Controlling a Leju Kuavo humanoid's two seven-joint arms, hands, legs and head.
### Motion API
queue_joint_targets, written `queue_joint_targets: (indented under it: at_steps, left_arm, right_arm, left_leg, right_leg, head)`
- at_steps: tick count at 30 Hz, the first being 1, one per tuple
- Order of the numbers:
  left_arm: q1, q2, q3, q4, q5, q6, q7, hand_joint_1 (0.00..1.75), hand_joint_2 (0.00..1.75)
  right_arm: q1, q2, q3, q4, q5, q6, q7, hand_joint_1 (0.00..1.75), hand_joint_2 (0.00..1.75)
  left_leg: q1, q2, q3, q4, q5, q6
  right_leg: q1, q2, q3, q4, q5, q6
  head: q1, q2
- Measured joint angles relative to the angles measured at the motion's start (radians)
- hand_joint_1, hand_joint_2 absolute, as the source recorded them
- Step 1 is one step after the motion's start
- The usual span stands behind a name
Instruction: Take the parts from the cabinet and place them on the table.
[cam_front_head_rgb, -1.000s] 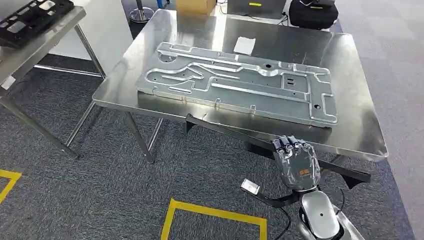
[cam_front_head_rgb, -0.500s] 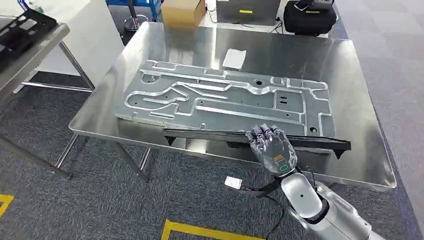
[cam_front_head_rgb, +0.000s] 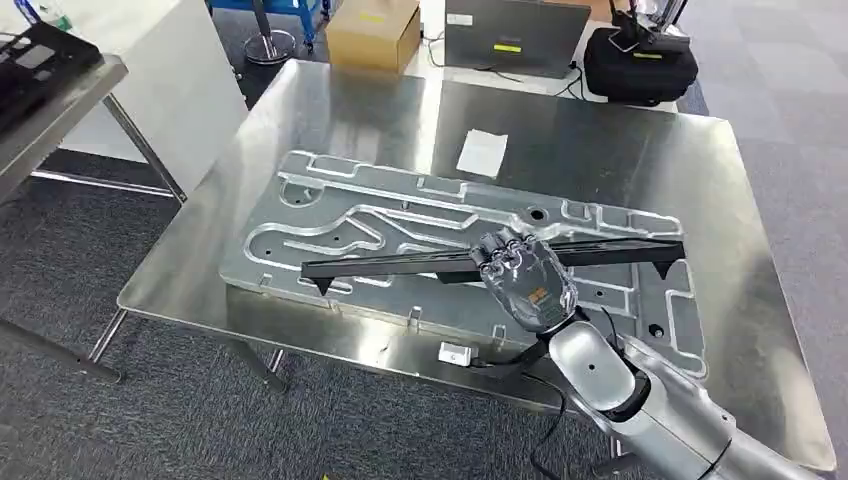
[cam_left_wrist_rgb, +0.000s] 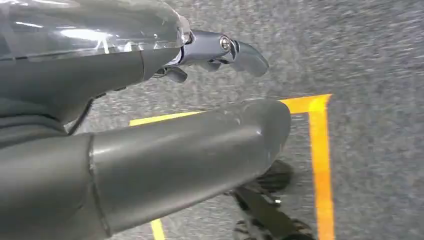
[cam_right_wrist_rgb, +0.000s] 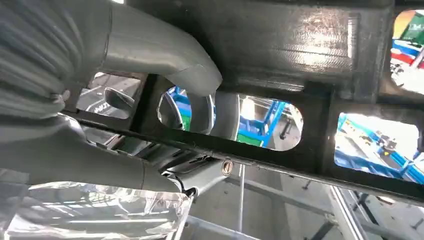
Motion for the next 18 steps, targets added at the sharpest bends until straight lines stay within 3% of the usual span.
queue_joint_targets:
  at_steps: [1,2,3,4,6,8,10,12,13,14,17,18]
  left_arm:
    - [-0.001,0.0,0.0,0.001,0.002,0.0,-0.001,0.0,0.0]
    - [0.001,0.0,0.0,0.001,0.002,0.0,-0.003,0.0,0.0]
    - [-0.001,-0.001,0.001,0.003,0.002,0.0,-0.004,0.0,0.0]
    - [-0.001,-0.002,0.001,0.003,0.002,0.0,-0.007,0.0,0.0]
    - [-0.002,-0.001,0.001,0.003,0.001,0.0,-0.007,0.0,0.0]
    - [-0.004,-0.002,0.001,0.004,0.002,0.0,-0.008,0.0,0.0]
    - [-0.009,-0.002,0.001,0.004,0.003,0.001,-0.008,0.0,0.0]
    - [-0.009,-0.002,0.001,0.004,0.003,0.001,-0.008,0.0,0.0]
    - [-0.008,-0.002,0.001,0.004,0.003,0.001,-0.008,0.0,0.0]
    - [-0.008,-0.002,0.001,0.004,0.003,0.001,-0.008,0.0,0.0]
    - [-0.007,0.0,0.002,0.004,0.003,0.002,-0.008,0.0,0.0]
    - [-0.009,0.003,0.002,0.004,0.003,0.002,-0.008,0.0,0.0]
  right_arm:
    - [0.0,0.0,0.001,0.0,0.0,0.0,0.0,1.75,1.75]
    - [0.0,0.0,0.002,0.001,0.0,0.0,0.0,1.75,1.75]
    - [0.002,-0.001,0.003,0.004,0.0,-0.001,0.0,1.75,1.75]
    - [0.003,0.0,0.006,0.006,0.0,0.001,-0.005,1.75,1.75]
    - [0.006,0.002,0.005,0.004,0.0,-0.001,-0.008,1.75,1.75]
    - [0.007,0.004,0.004,0.004,0.0,-0.002,-0.015,1.75,1.75]
    - [0.007,0.008,0.003,0.004,0.0,-0.003,-0.019,1.75,1.75]
    - [0.015,0.01,0.003,0.006,0.0,-0.003,-0.024,1.75,1.75]
    - [0.02,0.011,0.003,0.006,0.0,-0.003,-0.026,1.75,1.75]
    - [0.022,0.011,0.003,0.007,0.0,-0.003,-0.029,1.75,1.75]
    - [0.031,0.013,-0.003,0.007,0.0,-0.007,-0.034,1.75,1.75]
    - [0.034,0.013,-0.008,0.01,0.0,-0.011,-0.034,1.75,1.75]
  left_leg:
    - [0.001,-0.001,0.019,0.001,-0.016,-0.006]
    - [0.001,-0.001,0.026,0.001,-0.033,-0.011]
    - [-0.003,-0.002,0.04,0.02,-0.051,-0.019]
    - [-0.004,-0.006,0.03,0.012,-0.063,-0.028]
    - [-0.002,-0.002,0.048,0.018,-0.061,-0.039]
    - [0.002,0.004,0.045,0.052,-0.063,-0.045]
    - [0.003,0.009,-0.026,0.176,-0.102,-0.054]
    - [0.003,0.011,-0.114,0.29,-0.178,-0.058]
    - [0.003,0.012,-0.143,0.305,-0.179,-0.058]
    - [0.003,0.012,-0.147,0.279,-0.145,-0.056]
    - [-0.005,0.013,-0.09,0.049,0.037,-0.03]
    - [-0.009,0.014,-0.089,0.049,0.018,-0.025]
  right_leg:
    - [-0.001,-0.003,0.003,-0.069,0.079,-0.001]
    - [-0.001,-0.007,0.002,-0.144,0.218,-0.003]
    - [0.005,-0.008,-0.012,-0.195,0.309,-0.011]
    - [0.007,-0.006,-0.011,-0.17,0.295,-0.024]
    - [0.011,-0.004,-0.008,-0.17,0.279,-0.043]
    - [0.006,-0.002,0.023,-0.184,0.269,-0.059]
    - [0.007,-0.001,0.04,-0.187,0.256,-0.068]
    - [0.011,0.0,0.05,-0.186,0.243,-0.072]
    - [0.014,0.002,0.056,-0.184,0.236,-0.072]
    - [0.016,0.003,0.061,-0.183,0.231,-0.073]
    - [0.023,0.004,0.085,-0.183,0.215,-0.071]
    - [0.025,0.002,0.09,-0.186,0.216,-0.069]
  head:
    - [0.002,0.0]
    - [0.005,0.0]
    - [0.011,0.0]
    - [0.012,0.0]
    - [0.009,0.0]
    - [0.007,0.0]
    - [0.003,0.0]
    - [0.003,0.0]
    - [0.003,0.0]
    - [0.002,0.0]
    - [0.003,0.0]
    - [0.009,0.0]
